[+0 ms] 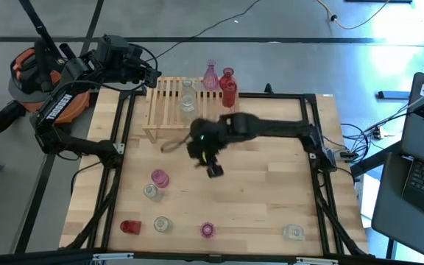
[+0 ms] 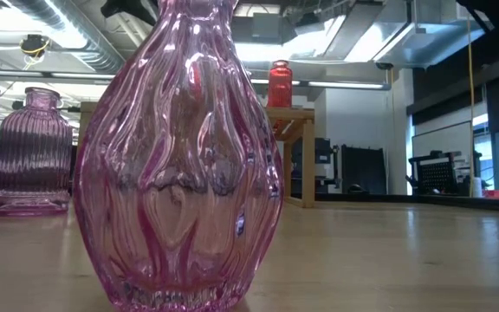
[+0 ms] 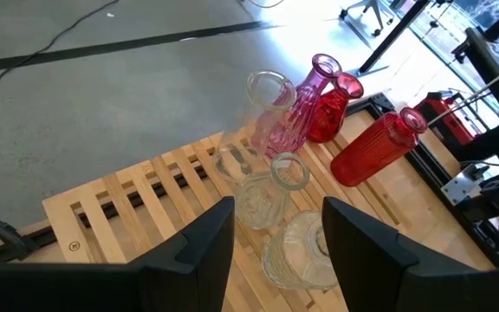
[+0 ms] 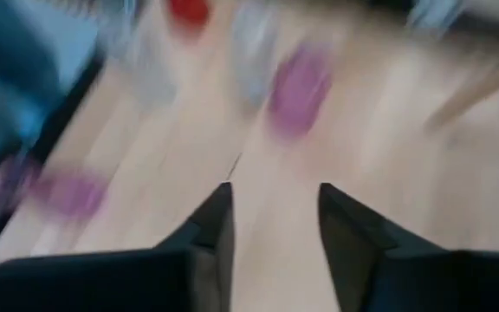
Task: Sort vases onto shelf
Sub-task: Put the pink vase on the shelf aligned with the other pink vase
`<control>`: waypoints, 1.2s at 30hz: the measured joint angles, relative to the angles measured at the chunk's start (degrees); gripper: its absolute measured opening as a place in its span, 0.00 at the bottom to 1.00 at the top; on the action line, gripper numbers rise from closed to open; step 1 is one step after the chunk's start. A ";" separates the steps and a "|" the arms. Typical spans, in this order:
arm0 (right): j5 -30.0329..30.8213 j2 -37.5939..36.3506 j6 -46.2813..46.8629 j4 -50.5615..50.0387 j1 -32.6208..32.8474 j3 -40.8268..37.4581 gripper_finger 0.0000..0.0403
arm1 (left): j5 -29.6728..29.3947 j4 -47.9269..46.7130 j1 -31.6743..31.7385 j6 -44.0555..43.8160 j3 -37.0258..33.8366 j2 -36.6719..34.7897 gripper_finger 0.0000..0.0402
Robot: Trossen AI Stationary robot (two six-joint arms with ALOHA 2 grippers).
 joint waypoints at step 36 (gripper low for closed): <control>17.07 -23.99 11.29 -10.25 25.30 -35.93 0.49 | 0.00 0.03 0.01 0.00 0.00 -0.02 0.42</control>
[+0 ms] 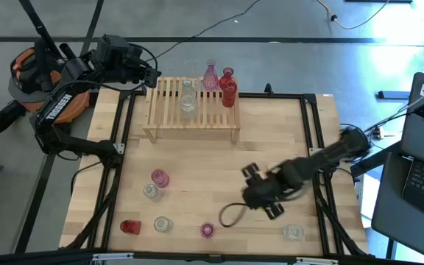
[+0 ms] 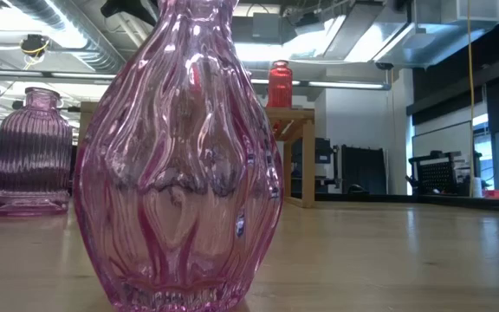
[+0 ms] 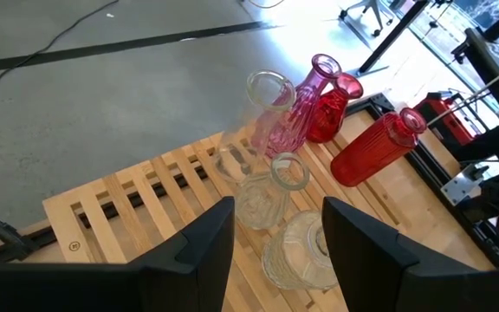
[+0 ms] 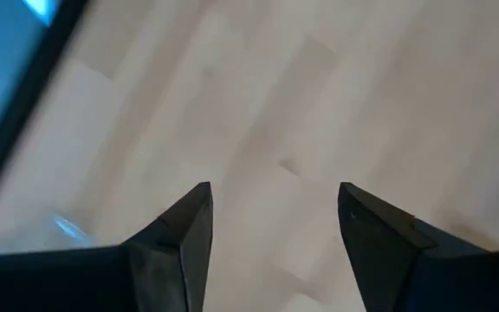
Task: Sort vases onto shelf
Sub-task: Put the pink vase on the shelf aligned with the other pink vase
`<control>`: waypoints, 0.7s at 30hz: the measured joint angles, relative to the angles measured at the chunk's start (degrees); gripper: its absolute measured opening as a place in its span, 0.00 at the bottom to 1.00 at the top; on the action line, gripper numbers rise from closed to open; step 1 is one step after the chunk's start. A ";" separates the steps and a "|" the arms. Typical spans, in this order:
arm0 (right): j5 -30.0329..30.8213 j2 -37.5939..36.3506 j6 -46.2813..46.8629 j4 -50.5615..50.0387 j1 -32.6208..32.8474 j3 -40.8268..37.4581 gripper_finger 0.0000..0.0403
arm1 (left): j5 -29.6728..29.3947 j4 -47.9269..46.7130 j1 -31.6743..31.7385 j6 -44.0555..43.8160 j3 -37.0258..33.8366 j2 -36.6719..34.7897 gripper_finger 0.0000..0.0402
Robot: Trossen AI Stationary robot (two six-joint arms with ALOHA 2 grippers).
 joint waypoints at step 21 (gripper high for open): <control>3.39 1.43 9.14 118.29 0.38 -66.50 0.49 | 0.00 -0.02 -0.01 0.00 -0.01 0.00 0.42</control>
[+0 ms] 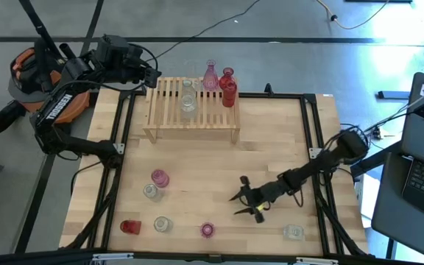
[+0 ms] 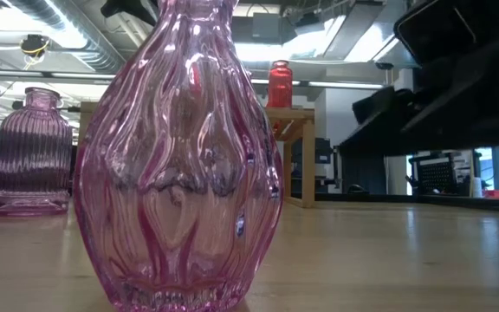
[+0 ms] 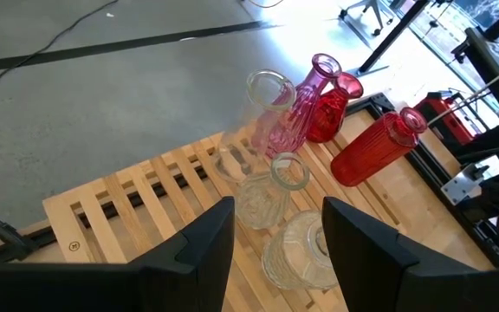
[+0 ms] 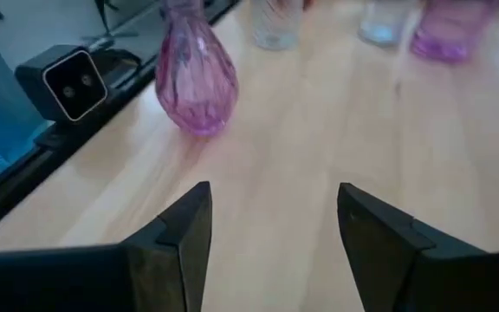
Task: Sort vases onto shelf
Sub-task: Put the pink vase on the shelf aligned with the other pink vase
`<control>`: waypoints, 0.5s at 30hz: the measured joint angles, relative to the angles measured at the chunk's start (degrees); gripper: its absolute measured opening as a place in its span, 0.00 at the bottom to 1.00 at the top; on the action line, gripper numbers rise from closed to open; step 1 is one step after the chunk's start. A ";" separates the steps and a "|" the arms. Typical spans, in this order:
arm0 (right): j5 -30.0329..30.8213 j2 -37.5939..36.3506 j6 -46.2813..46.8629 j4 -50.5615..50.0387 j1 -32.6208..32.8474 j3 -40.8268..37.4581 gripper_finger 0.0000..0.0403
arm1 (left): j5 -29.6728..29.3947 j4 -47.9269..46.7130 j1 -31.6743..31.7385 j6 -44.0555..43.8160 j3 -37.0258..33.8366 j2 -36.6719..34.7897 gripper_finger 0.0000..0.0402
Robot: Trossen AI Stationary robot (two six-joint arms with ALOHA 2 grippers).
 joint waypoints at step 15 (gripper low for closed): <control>-14.49 18.58 2.71 16.80 -1.77 14.88 0.49 | -0.02 -0.03 0.01 -0.01 0.01 0.00 0.42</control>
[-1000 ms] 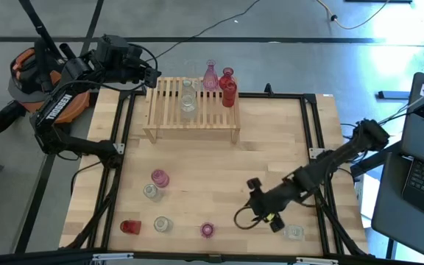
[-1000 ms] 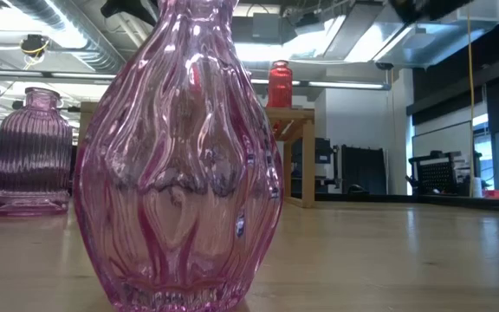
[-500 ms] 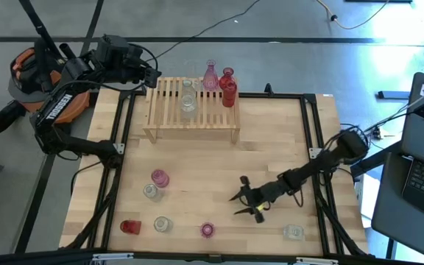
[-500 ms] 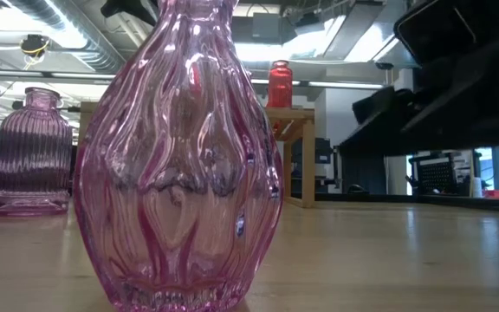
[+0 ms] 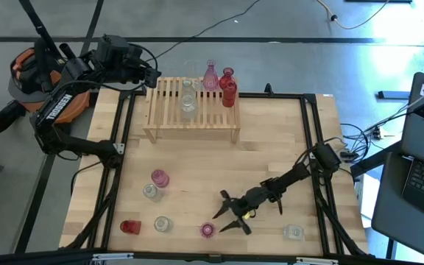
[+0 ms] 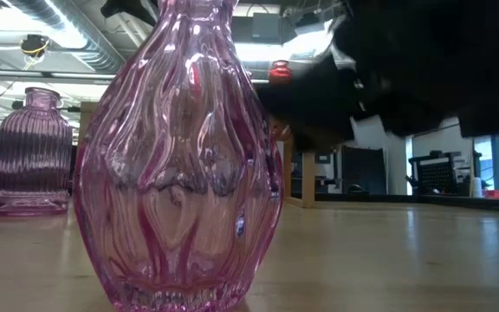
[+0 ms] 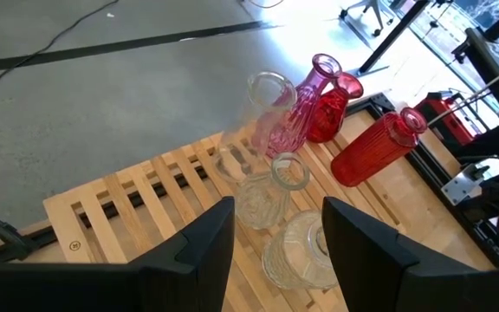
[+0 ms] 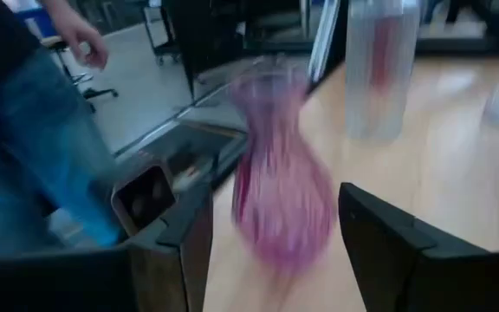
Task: Sort vases onto shelf
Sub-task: Put the pink vase on the shelf aligned with the other pink vase
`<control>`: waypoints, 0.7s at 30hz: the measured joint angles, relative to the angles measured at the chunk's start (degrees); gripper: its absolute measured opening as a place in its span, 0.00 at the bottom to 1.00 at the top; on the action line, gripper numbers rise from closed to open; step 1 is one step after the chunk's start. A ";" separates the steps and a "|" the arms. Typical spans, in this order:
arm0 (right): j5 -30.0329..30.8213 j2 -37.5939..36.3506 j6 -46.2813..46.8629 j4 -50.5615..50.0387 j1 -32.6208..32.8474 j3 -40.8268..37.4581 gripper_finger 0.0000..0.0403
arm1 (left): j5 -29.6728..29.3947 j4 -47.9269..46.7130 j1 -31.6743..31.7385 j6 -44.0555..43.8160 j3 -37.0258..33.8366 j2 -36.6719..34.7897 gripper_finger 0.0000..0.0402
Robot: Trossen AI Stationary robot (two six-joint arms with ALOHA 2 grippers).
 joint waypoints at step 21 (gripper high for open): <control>-8.40 4.01 -8.46 -14.02 -2.37 14.65 0.49 | 0.00 0.02 0.00 0.01 -0.01 0.02 0.42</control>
